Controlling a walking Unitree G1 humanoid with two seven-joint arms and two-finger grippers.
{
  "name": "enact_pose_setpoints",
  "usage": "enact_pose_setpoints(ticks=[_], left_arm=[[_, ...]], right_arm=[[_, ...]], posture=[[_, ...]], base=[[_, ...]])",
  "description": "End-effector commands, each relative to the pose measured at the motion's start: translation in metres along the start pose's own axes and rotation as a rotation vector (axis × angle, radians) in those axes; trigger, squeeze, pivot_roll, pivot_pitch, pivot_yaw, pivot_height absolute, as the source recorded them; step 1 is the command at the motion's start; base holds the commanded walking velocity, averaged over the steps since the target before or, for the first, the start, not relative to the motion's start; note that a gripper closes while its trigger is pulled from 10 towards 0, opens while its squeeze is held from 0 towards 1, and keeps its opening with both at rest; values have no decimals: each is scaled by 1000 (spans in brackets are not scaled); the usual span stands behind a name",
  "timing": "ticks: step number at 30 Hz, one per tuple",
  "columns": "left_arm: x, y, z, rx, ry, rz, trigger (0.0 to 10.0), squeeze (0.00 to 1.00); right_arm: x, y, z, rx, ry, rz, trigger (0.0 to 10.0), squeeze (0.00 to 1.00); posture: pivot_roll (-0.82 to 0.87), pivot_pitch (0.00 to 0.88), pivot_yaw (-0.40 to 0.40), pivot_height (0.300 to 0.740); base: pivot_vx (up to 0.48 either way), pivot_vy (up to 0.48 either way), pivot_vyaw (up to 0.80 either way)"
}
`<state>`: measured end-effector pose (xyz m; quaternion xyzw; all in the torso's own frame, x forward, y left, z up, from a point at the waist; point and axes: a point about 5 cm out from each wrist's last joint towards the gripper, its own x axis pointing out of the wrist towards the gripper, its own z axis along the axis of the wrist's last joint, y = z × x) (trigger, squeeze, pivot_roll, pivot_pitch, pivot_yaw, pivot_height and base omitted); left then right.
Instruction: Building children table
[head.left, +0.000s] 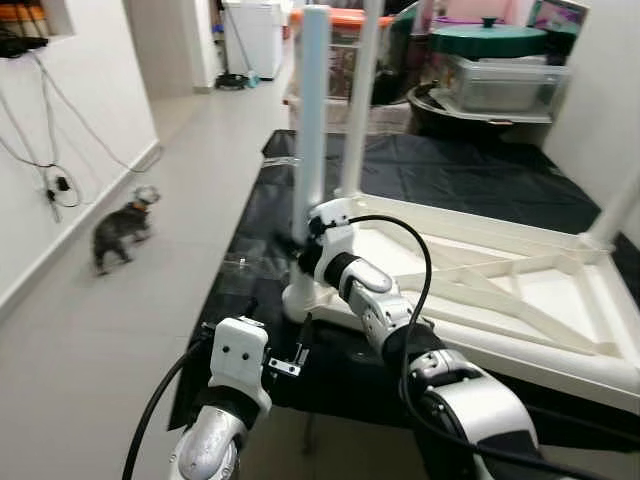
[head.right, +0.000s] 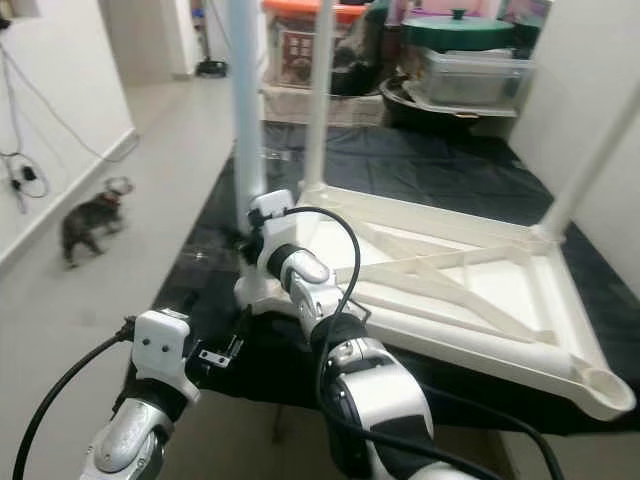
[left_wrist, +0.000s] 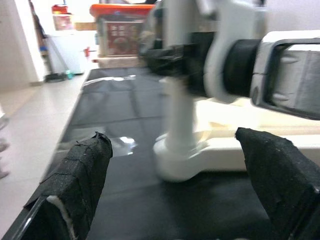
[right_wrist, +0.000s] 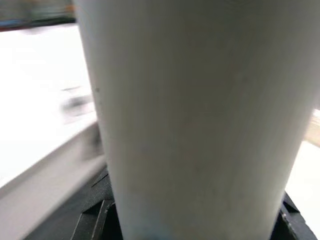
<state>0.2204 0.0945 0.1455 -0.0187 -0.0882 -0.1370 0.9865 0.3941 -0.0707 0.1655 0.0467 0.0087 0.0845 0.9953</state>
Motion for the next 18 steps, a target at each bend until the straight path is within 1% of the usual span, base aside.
enact_pose_setpoints(ticks=[1, 2, 3, 6, 7, 8, 11, 12, 14, 17, 18], left_arm=[[-1, -1, -1, 7, 4, -1, 10000, 0], [-1, -1, -1, 7, 4, -1, 10000, 0], [-1, -1, -1, 7, 3, -1, 10000, 0], [-1, 0, -1, 10, 4, 1, 10000, 0], [-1, 0, -1, 10, 4, 1, 10000, 0], [-1, 0, -1, 10, 4, 1, 10000, 0], [-1, 0, -1, 10, 4, 1, 10000, 0], [-1, 0, -1, 9, 4, 1, 10000, 0], [-1, -1, -2, 9, 4, 1, 10000, 0], [-1, -1, -2, 8, 5, 1, 10000, 0], [-1, -1, -2, 6, 5, -1, 10000, 0]], right_arm=[[-7, -27, -14, 88, 50, -251, 0, 0], [-7, -27, -14, 88, 50, -251, 0, 0], [-9, -25, -16, 107, 51, -288, 0, 0], [-11, -6, -20, 147, 62, -288, 0, 0], [-11, -6, -20, 147, 62, -288, 0, 0], [-10, 4, -21, 159, 65, -254, 39, 0], [-10, 12, -21, 168, 70, -208, 39, 0], [-10, 16, -20, 173, 51, -152, 10000, 1000], [-10, 23, -14, 155, 4, -87, 10000, 1000], [-10, 26, -11, 138, -17, -77, 10000, 1000], [-8, 33, -5, 163, -44, 75, 10000, 0]], posture=[[17, 0, -46, 740], [17, 0, -46, 740], [17, 0, -46, 740], [17, 0, -47, 740], [17, 0, -47, 740], [18, 0, -49, 740], [18, 0, -49, 740], [17, 0, -49, 740], [17, 0, -49, 740], [17, 0, -49, 740], [17, 0, -49, 740]], base=[[0, 0, 0], [0, 0, 0], [0, 0, 0], [0, 0, 0], [0, 0, 0], [0, 0, 0], [0, 0, 0], [0, 0, 0], [0, 0, 0], [0, 0, 0], [0, 0, 0]])
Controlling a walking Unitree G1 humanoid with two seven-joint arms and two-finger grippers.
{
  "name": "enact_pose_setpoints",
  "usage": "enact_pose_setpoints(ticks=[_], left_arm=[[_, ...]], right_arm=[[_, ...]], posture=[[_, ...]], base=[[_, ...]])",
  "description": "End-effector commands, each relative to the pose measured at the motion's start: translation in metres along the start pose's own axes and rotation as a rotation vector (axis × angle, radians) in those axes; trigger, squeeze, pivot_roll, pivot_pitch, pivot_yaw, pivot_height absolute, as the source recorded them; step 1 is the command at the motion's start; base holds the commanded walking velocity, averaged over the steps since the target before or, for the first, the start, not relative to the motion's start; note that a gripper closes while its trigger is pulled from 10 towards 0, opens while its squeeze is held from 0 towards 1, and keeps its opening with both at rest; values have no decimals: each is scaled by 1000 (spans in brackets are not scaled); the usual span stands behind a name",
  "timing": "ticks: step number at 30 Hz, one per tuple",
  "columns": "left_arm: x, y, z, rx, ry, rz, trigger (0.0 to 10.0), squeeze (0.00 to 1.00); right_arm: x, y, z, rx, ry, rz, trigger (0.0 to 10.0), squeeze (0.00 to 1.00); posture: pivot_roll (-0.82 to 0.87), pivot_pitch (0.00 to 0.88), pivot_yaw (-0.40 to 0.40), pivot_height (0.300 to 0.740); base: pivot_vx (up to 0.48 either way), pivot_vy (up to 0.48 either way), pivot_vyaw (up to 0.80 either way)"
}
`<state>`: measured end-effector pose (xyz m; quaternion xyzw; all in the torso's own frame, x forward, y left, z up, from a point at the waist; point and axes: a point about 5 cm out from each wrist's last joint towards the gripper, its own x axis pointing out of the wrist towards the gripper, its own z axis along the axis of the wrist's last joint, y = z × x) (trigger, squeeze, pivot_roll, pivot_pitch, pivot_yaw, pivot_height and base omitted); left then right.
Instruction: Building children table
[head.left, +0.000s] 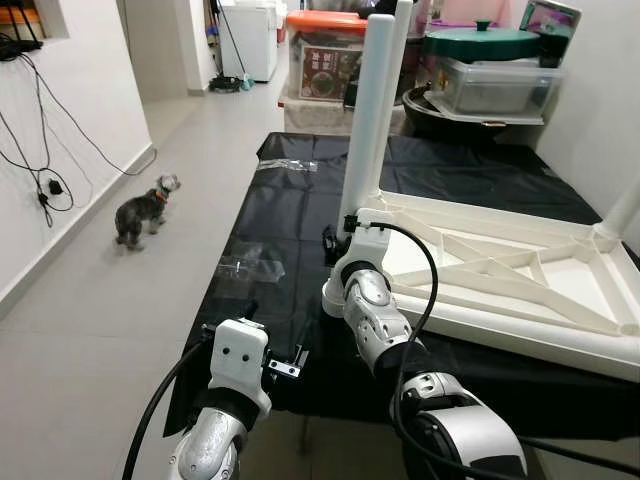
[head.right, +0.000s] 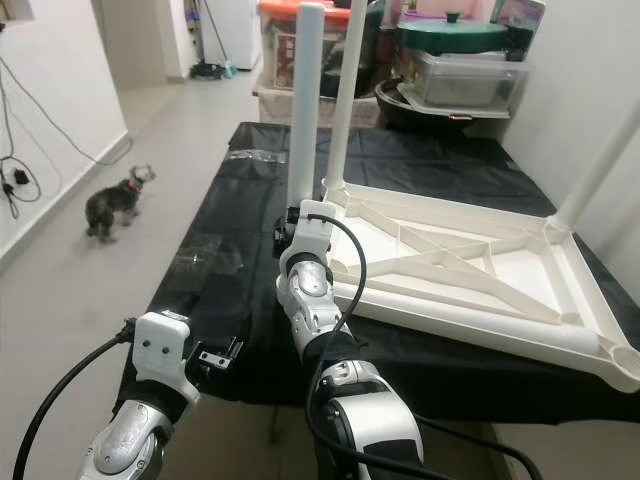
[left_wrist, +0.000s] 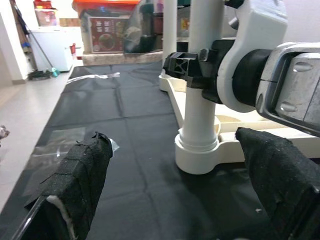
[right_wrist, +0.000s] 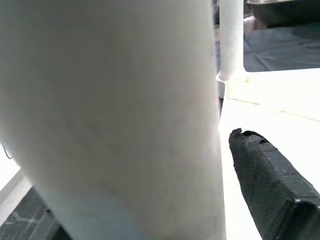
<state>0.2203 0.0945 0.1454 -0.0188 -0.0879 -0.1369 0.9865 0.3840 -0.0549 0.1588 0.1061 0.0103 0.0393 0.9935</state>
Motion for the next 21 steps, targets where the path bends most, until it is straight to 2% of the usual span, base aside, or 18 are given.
enact_pose_setpoints(ticks=[1, 2, 3, 4, 6, 7, 8, 9, 11, 16, 18, 21], left_arm=[[-1, -1, -2, 6, 4, -2, 10000, 0], [-1, -1, -2, 6, 4, -3, 10000, 0], [-1, -1, -2, 5, 4, -3, 10000, 0], [-1, -1, -2, 5, 4, -3, 10000, 0], [0, -1, -2, 4, 2, -4, 10000, 0], [0, -1, -2, 4, 2, -4, 10000, 0], [0, -2, -1, 4, -1, -4, 10000, 0], [0, -2, -1, 4, -1, -4, 10000, 0], [2, -1, 1, 4, -7, -2, 10000, 0], [2, 0, 1, 7, -6, 3, 10000, 0], [1, 1, 1, 10, -6, 4, 10000, 0], [1, 1, 1, 11, -6, 6, 10000, 0]], right_arm=[[-3, 16, 2, 46, -21, 165, 10000, 0], [-3, 20, 3, 66, -20, 248, 10000, 0], [-4, 26, 5, 62, -18, 405, 10000, 0], [-4, 26, 5, 62, -18, 405, 10000, 0], [-8, 31, 2, 35, 42, 663, 10000, 0], [-8, 31, 2, 35, 42, 663, 10000, 0], [-10, 29, 2, 18, 86, 790, 10000, 0], [-10, 29, 2, 18, 86, 790, 10000, 0], [-13, 25, 2, -22, 137, 943, 10000, 0], [-11, 23, 7, -81, 214, 1044, 10000, 0], [-14, 28, 9, -94, 266, 1159, 10000, 0], [-15, 32, 10, -111, 281, 1208, 10000, 0]], posture=[[17, 0, -49, 740], [17, 0, -49, 740], [7, 0, -45, 740], [7, 0, -45, 740], [6, 0, -46, 740], [6, 0, -46, 740], [3, 0, -52, 740], [3, 0, -52, 740], [-10, 0, -58, 740], [-10, 0, -58, 740], [-7, 0, -41, 740], [-7, 0, -41, 740]], base=[[0, 0, 0], [0, 0, 0], [0, 0, 0], [0, 0, 0], [0, 0, 0], [0, 0, 0], [0, 0, 0], [0, 0, 0], [0, 0, 0], [0, 0, 0], [0, 0, 0], [0, 0, 0]])
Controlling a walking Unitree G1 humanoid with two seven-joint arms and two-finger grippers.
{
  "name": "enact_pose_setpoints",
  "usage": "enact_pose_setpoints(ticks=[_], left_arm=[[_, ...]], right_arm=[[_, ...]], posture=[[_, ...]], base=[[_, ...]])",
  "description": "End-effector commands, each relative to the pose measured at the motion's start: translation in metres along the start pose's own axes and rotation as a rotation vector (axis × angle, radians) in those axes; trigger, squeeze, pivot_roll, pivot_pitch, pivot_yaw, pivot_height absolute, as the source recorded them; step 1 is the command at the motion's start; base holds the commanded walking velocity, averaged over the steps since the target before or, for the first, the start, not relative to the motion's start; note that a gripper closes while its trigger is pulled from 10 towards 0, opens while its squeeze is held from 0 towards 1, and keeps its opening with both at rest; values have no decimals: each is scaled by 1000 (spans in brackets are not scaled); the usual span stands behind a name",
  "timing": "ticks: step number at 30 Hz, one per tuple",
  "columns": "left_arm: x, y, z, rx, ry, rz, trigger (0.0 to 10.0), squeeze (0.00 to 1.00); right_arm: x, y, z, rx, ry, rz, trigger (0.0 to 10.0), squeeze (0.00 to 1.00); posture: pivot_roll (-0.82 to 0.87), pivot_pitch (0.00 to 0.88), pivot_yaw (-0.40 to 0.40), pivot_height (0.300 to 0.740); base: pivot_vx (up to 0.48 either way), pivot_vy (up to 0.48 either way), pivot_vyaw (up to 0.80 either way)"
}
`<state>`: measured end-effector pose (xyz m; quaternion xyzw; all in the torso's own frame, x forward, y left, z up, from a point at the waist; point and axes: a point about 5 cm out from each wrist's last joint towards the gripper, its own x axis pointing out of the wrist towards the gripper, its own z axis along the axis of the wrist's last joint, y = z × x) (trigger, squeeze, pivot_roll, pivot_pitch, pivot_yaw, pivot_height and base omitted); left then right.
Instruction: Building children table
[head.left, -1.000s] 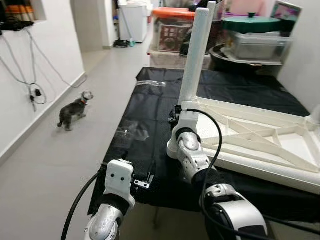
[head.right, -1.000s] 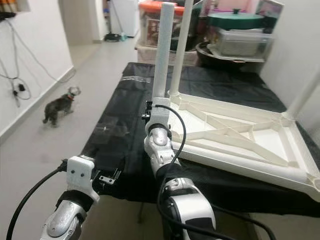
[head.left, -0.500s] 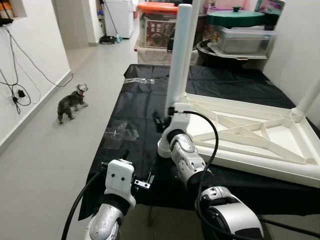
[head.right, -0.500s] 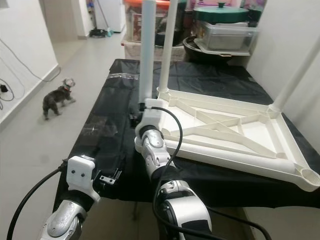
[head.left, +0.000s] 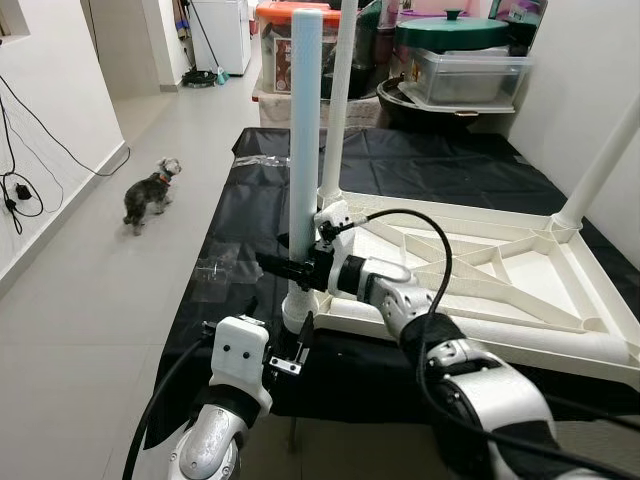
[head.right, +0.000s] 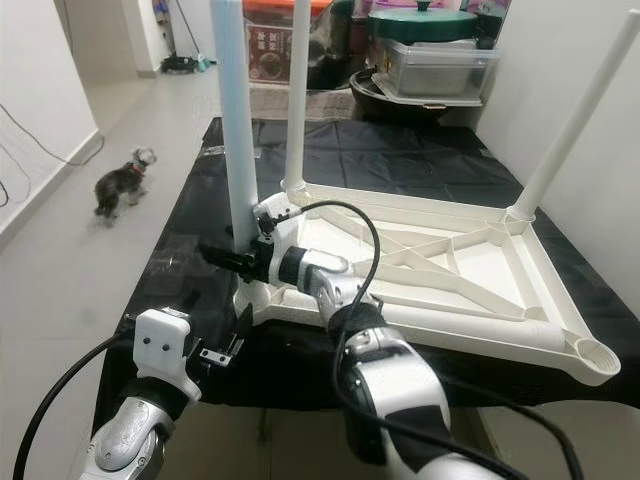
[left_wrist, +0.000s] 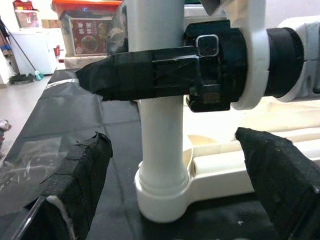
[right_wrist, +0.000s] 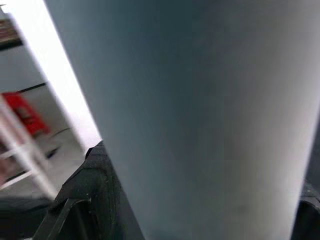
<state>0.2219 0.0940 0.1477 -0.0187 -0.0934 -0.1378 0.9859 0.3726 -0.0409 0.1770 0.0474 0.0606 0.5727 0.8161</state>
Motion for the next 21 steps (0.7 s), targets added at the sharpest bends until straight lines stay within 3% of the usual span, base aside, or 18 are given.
enact_pose_setpoints(ticks=[1, 2, 3, 5, 6, 13, 14, 15, 17, 18, 20, 21], left_arm=[[-1, 1, -1, 9, 5, 8, 10000, 0], [-2, 2, -1, 9, 5, 9, 10000, 0], [-2, 2, -1, 10, 6, 9, 10000, 0], [-2, 2, -1, 10, 7, 9, 10000, 0], [-1, 2, -1, 11, 7, 8, 10000, 0], [-1, 3, -1, 12, 6, 10, 10000, 0], [-1, 3, -1, 12, 6, 12, 10000, 0], [-1, 3, -1, 12, 6, 12, 10000, 0], [-1, 3, -1, 12, 5, 13, 10000, 0], [-1, 3, -1, 12, 5, 13, 10000, 0], [-2, 3, -1, 11, 7, 12, 10000, 0], [-2, 3, -1, 11, 7, 12, 10000, 0]], right_arm=[[11, 10, -3, -3, 47, 87, 10000, 0], [11, 11, -2, -7, 52, 106, 10000, 0], [12, 11, 1, 1, 40, 110, 4039, 0], [13, 11, 4, 7, 32, 111, 4039, 0], [15, 14, 9, 14, -5, 149, 0, 0], [17, 13, 8, 14, -26, 110, 0, 0], [18, 6, 7, 6, -35, -41, 0, 0], [18, 6, 7, 6, -35, -41, 0, 0], [17, -3, 8, -35, -51, -246, 0, 0], [17, -3, 8, -35, -51, -246, 0, 0], [9, -17, 9, -40, -84, -544, 0, 0], [9, -17, 9, -40, -84, -544, 0, 0]], posture=[[-7, 0, -41, 740], [-7, 0, -41, 740], [-7, 0, -36, 740], [-7, 0, -36, 740], [-7, 0, -36, 740], [-7, 0, -36, 740], [-4, 0, -40, 740], [-4, 0, -40, 740], [5, 0, -37, 740], [5, 0, -37, 740], [10, 0, -33, 740], [10, 0, -33, 740]], base=[[0, 0, 0], [0, 0, 0], [0, 0, 0], [0, 0, 0], [0, 0, 0], [0, 0, 0], [0, 0, 0], [0, 0, 0], [0, 0, 0], [0, 0, 0], [0, 0, 0], [0, 0, 0]])
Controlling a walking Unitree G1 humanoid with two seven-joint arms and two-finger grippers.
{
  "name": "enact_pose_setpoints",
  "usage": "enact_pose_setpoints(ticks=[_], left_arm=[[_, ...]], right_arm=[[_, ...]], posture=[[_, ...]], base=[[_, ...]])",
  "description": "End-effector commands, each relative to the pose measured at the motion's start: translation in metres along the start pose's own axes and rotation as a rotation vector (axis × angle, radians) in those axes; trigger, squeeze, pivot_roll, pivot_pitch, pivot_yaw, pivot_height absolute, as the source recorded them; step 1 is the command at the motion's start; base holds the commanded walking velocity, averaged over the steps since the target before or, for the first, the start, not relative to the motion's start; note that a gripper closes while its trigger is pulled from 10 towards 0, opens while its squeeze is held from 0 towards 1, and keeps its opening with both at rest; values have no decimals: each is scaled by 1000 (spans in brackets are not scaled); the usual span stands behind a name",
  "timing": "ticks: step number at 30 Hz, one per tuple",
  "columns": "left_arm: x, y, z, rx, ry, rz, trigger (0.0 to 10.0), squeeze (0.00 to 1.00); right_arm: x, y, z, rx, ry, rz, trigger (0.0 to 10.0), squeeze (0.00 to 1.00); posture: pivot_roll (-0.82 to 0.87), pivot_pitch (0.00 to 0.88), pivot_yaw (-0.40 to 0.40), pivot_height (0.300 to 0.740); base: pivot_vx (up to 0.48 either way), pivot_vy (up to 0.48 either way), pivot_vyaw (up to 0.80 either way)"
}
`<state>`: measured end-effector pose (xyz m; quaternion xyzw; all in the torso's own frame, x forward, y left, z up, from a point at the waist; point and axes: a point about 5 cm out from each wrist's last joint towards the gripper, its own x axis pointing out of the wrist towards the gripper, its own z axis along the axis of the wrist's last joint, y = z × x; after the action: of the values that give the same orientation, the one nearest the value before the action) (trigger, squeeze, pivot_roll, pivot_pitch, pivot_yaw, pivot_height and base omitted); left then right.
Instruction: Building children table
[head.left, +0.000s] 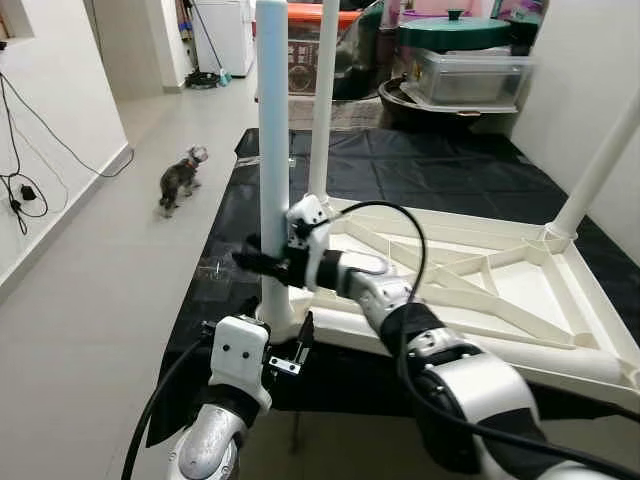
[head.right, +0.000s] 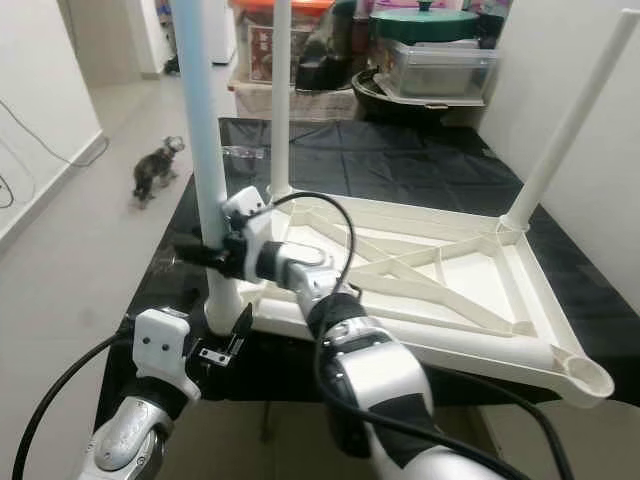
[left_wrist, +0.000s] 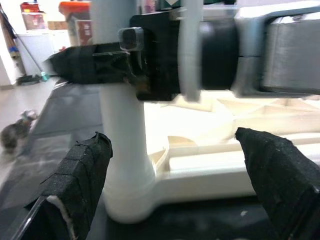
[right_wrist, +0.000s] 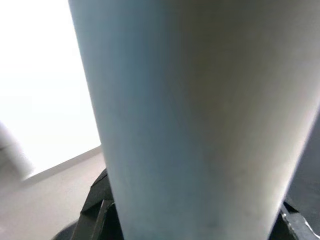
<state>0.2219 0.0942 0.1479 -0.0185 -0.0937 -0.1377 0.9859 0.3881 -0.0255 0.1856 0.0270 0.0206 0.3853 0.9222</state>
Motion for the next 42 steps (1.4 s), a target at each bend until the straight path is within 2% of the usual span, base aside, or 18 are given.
enact_pose_setpoints(ticks=[1, 4, 5, 8, 18, 19, 22, 23, 24, 25, 26, 27, 30, 33, 36, 37, 38, 42], left_arm=[[-2, 3, -1, 10, 8, 10, 10000, 0], [-2, 2, -1, 9, 10, 6, 10000, 0], [-2, 2, -1, 9, 10, 6, 10000, 0], [-1, 2, -1, 10, 9, 6, 10000, 0], [-2, 1, -2, 8, 10, 6, 10000, 0], [-2, 0, -2, 7, 10, 6, 10000, 0], [-2, 0, -2, 6, 10, 5, 10000, 0], [-2, 0, -2, 5, 10, 4, 10000, 0], [-2, 0, -2, 5, 10, 4, 10000, 0], [-1, 0, -2, 5, 10, 2, 10000, 0], [-1, -1, -3, 5, 11, 2, 10000, 0], [-1, -1, -3, 5, 11, 3, 10000, 0], [-1, -1, -3, 4, 10, 3, 10000, 0], [-1, -1, -3, 3, 11, 2, 10000, 0], [-1, -1, -3, 2, 10, 1, 10000, 0], [-1, -1, -3, 1, 10, -2, 10000, 0], [-1, -2, -3, 1, 10, -4, 10000, 0], [-1, -3, -3, 1, 9, -6, 10000, 0]], right_arm=[[-12, -27, -4, 50, -16, -331, 0, 0], [-27, -46, -12, 107, -31, -665, 0, 0], [-27, -46, -12, 107, -31, -665, 0, 0], [-37, -49, -22, 163, -41, -902, 0, 0], [-26, -25, -22, 207, -57, -986, 0, 0], [-22, -21, -21, 222, -68, -948, 5490, 0], [-19, -16, -19, 237, -81, -913, 5490, 0], [-14, -11, -15, 235, -121, -814, 10000, 1000], [-14, -11, -15, 235, -121, -814, 10000, 1000], [-12, -8, -7, 186, -186, -689, 10000, 1000], [-11, -9, -2, 163, -210, -616, 10000, 647], [-10, -10, 2, 157, -219, -547, 10000, 0], [-8, -8, 7, 150, -236, -441, 10000, 0], [-6, -6, 12, 144, -215, -146, 10000, 0], [-8, -5, 11, 125, -175, -30, 10000, 0], [-11, -4, 10, 109, -100, 187, 10000, 0], [-14, -3, 10, 113, -70, 285, 10000, 0], [-18, 4, 11, 108, -2, 505, 10000, 0]], posture=[[10, 0, -28, 740], [10, 0, -28, 740], [10, 0, -28, 740], [11, 0, -37, 740], [10, 0, -42, 740], [10, 0, -42, 740], [10, 0, -42, 740], [10, 0, -42, 740], [10, 0, -42, 740], [3, 0, -38, 740], [3, 0, -38, 740], [3, 0, -38, 740], [3, 0, -38, 740], [0, 0, -34, 740], [-3, 0, -35, 740], [-5, 0, -30, 740], [-5, 0, -30, 740], [14, 0, -41, 740]], base=[[0, 0, 0], [0, 0, 0], [0, 0, 0], [0, 0, 0], [0, 0, 0], [0, 0, 0], [0, 0, 0], [0, 0, 0], [0, 0, 0], [0, 0, 0], [0, 0, 0], [0, 0, 0], [0, 0, 0], [0, 0, 0], [0, 0, 0], [0, 0, 0], [0, 0, 0], [0, 0, 0]])
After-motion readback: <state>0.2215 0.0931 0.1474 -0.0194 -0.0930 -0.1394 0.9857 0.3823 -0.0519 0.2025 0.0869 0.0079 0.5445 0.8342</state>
